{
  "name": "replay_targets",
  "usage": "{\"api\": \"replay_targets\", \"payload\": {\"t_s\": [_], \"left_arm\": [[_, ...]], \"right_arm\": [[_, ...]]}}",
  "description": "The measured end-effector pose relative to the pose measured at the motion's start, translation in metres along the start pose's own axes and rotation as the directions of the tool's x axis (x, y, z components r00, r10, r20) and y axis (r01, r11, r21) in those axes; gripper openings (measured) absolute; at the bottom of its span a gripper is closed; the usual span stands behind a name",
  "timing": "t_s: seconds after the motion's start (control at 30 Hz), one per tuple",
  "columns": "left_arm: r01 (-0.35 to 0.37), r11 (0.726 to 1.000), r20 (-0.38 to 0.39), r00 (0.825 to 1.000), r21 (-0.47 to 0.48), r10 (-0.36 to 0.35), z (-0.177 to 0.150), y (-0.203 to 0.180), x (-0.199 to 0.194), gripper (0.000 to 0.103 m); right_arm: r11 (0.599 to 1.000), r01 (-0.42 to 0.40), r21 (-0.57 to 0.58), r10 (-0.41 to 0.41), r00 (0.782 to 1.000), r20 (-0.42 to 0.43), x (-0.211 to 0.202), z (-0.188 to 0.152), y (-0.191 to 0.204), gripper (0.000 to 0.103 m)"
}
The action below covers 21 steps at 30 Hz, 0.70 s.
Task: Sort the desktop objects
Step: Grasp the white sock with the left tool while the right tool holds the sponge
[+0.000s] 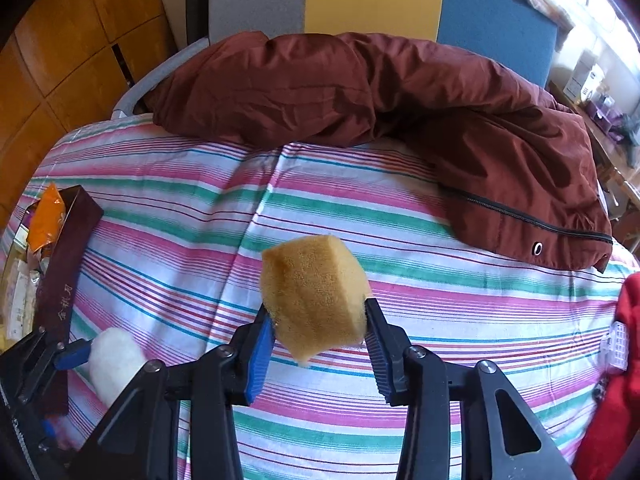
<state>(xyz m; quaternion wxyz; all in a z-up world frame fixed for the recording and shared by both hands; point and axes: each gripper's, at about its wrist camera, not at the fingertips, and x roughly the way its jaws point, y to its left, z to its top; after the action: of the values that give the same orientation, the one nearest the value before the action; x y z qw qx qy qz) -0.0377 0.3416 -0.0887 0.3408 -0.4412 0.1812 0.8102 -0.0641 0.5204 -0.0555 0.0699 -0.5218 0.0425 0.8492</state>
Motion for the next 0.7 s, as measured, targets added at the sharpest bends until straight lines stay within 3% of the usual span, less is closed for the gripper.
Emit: {"api": "replay_targets", "payload": {"t_s": [0.1, 0.2, 0.33, 0.43, 0.7], "left_arm": [[-0.006, 1.0, 0.002, 1.0, -0.007, 0.006, -0.01, 0.003, -0.01, 0.071], [-0.01, 1.0, 0.001, 1.0, -0.007, 0.01, -0.017, 0.006, -0.018, 0.071], [-0.009, 1.0, 0.014, 1.0, -0.019, 0.009, -0.021, 0.011, -0.026, 0.071], [-0.011, 1.0, 0.039, 0.999, -0.019, 0.011, -0.023, 0.011, -0.034, 0.071], [-0.012, 1.0, 0.103, 0.995, -0.013, 0.014, -0.029, 0.012, -0.059, 0.071]], "right_arm": [[1.0, 0.01, 0.008, -0.01, 1.0, 0.004, -0.002, 0.0, 0.002, 0.041], [0.999, -0.048, 0.021, 0.048, 0.999, -0.004, -0.005, -0.003, 0.005, 0.039], [1.0, -0.013, -0.026, 0.012, 0.999, -0.032, -0.006, -0.013, 0.021, 0.039], [0.998, -0.066, -0.015, 0.065, 0.997, -0.044, -0.013, -0.02, 0.024, 0.039], [0.998, -0.038, -0.045, 0.035, 0.997, -0.074, -0.018, -0.047, 0.038, 0.039]]}}
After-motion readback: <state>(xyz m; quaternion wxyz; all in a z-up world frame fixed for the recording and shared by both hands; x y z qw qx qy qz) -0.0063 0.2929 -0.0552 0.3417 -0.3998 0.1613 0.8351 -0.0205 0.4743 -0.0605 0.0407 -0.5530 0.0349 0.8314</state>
